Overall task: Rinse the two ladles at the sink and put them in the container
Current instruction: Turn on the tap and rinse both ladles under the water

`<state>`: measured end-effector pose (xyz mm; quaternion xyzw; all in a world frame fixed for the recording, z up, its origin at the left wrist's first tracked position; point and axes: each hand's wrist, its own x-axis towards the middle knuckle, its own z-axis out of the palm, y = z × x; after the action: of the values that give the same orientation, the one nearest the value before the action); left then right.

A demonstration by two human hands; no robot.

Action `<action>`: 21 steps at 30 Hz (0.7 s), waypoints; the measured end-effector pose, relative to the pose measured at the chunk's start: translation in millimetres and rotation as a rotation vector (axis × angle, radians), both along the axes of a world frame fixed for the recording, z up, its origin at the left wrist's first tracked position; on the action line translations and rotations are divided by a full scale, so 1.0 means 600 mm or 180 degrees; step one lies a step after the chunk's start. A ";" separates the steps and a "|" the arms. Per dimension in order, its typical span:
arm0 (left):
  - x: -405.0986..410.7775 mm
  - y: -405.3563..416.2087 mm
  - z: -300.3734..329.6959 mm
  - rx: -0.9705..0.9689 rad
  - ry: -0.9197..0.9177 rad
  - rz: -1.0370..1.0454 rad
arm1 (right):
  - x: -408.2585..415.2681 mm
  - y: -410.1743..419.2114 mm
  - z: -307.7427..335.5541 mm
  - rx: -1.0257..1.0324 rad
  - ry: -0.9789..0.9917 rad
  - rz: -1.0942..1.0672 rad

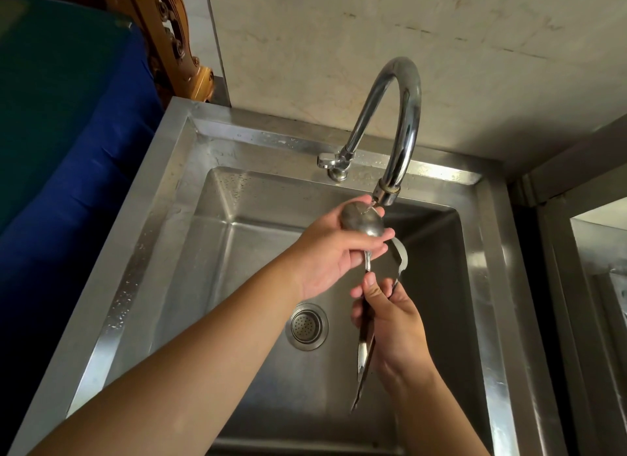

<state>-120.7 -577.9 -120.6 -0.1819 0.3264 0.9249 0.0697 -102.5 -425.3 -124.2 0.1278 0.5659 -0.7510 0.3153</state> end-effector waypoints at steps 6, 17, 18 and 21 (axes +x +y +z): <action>-0.011 0.013 -0.002 -0.0532 -0.0127 0.0147 | 0.002 -0.001 0.004 0.0192 0.0178 -0.0025; -0.027 -0.001 0.026 -0.0527 -0.0996 0.0503 | 0.017 -0.010 0.003 0.0600 0.0587 0.0290; -0.028 -0.005 0.030 -0.0493 -0.1025 0.0458 | 0.016 -0.011 0.005 0.0509 0.0522 0.0292; -0.027 -0.015 0.037 -0.0263 -0.0923 0.0397 | 0.012 -0.012 0.014 0.0292 0.0315 0.0245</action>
<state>-137.0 -587.1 -98.2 -0.3362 0.3388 0.8773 0.0510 -95.3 -432.6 -115.9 0.0829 0.6191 -0.7170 0.3093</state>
